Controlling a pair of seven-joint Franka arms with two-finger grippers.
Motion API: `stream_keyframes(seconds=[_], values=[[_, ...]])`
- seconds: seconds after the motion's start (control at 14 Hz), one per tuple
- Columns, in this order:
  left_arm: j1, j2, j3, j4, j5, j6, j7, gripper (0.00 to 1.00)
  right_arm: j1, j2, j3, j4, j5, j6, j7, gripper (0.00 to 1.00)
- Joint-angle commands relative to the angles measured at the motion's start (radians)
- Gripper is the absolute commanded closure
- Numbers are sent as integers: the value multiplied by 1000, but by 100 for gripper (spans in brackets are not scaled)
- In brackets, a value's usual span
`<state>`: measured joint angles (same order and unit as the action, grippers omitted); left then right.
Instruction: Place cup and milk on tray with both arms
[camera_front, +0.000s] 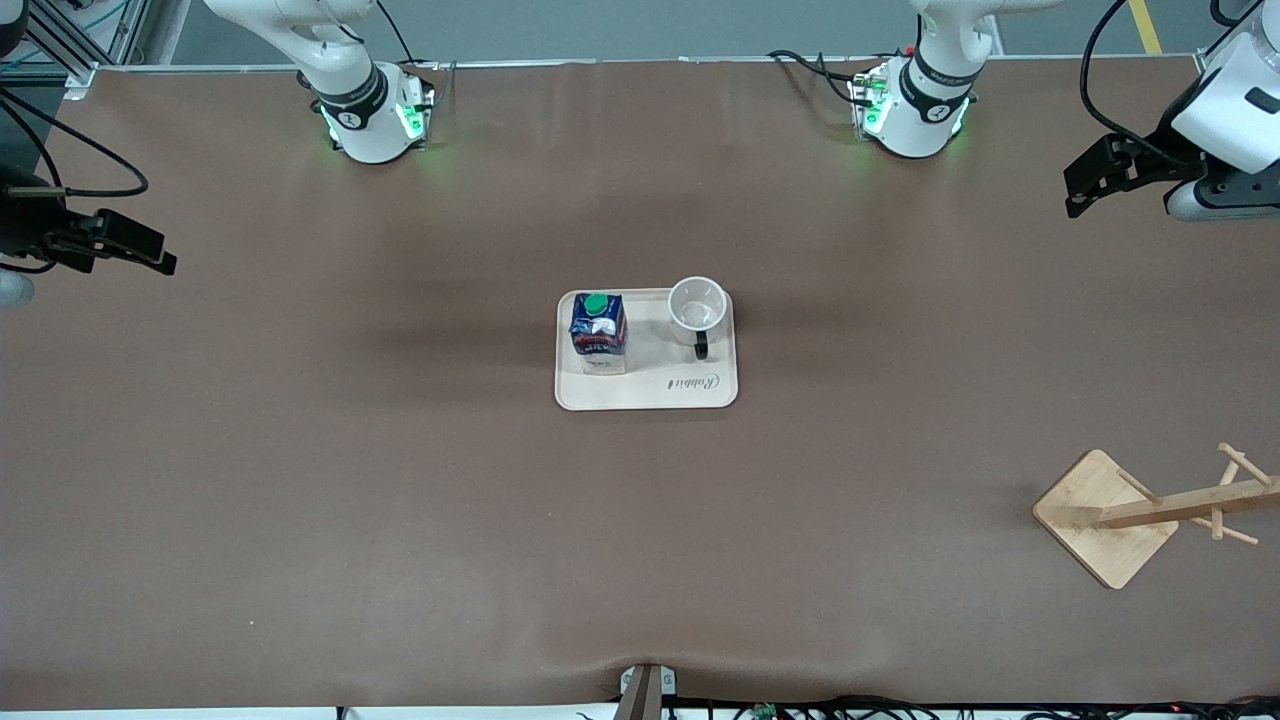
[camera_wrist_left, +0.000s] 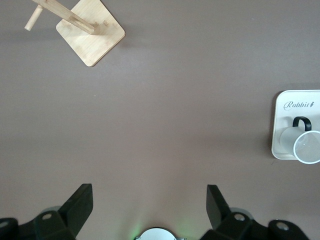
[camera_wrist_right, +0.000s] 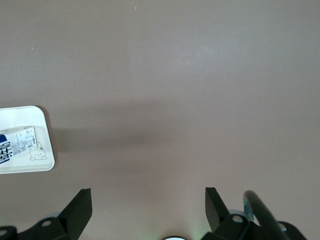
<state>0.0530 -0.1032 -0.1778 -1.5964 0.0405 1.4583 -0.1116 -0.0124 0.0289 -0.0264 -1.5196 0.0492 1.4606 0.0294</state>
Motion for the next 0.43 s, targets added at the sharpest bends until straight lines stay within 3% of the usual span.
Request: stream_keyframes(seconds=[0.0, 0.36], values=[[7, -15, -2, -1, -25, -15, 15, 0, -3, -3, 10, 44, -54, -13, 10, 0], [5, -12, -3, 3, -27, -15, 13, 0, -8, -9, 8, 39, -60, -19, 12, 0]])
